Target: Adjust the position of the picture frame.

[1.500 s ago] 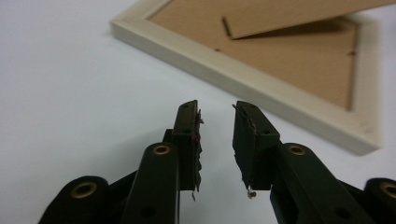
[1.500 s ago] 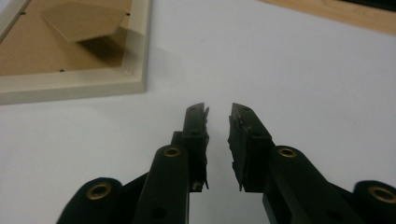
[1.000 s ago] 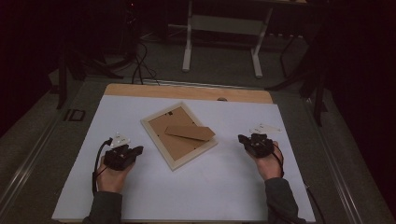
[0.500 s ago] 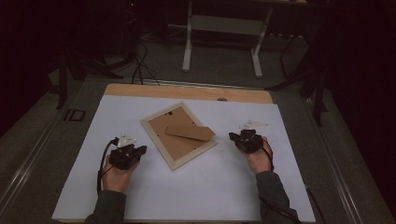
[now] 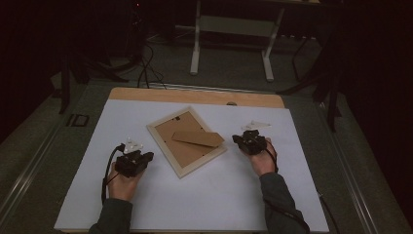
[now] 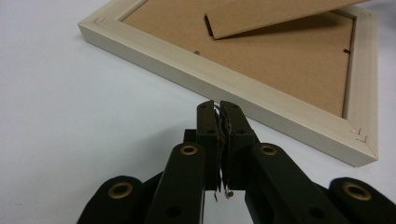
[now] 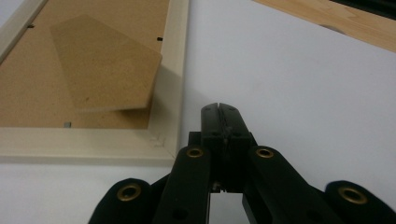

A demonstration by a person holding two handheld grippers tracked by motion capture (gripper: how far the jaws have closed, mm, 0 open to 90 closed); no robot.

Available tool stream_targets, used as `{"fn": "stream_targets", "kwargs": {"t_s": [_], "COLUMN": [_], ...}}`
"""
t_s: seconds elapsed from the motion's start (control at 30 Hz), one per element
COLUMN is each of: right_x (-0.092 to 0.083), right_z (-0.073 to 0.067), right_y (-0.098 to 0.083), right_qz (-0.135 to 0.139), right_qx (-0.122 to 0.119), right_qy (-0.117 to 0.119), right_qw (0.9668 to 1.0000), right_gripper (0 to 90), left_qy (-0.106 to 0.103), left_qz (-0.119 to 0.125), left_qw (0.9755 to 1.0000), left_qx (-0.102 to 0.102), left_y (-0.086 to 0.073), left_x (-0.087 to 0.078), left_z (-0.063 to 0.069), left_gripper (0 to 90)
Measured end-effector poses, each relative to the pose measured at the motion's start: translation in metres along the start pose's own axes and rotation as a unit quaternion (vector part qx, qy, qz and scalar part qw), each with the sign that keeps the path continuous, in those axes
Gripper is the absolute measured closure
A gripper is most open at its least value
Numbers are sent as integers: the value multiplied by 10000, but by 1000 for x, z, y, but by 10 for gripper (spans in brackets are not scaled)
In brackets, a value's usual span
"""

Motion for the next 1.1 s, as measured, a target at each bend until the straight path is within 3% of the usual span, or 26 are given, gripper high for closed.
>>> {"fn": "stream_targets", "kwargs": {"t_s": [0.2,0.5,1.0,1.1], "right_x": [10,26,40,42], "right_z": [-2,-1,0,-1], "right_y": [3,3,-5,-7], "right_qz": [-45,-141,-304,-342], "right_qx": [33,261,372,384], "right_qy": [61,185,321,325], "right_qw": [10000,9994,9983,9981], "right_gripper": [898,898,898,898], "left_qy": [-161,-174,-241,-178], "left_qz": [-7,-86,-226,-224], "left_qw": [9996,9998,9994,9995], "left_qx": [-212,-86,93,133], "left_y": [-2,-3,-5,-6], "left_x": [3,7,15,16], "left_z": [-1,6,12,12], "left_gripper": [886,890,900,900]}}
Point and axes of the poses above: each handheld gripper's, and its own axes: x roughly forward along the jaws, y roughly out of its top, z roughly to its right, the point moved 3 cm from there along x, roughly forward along the jaws, and after that the axes turned 11 degrees about y, right-handed, at the moved point
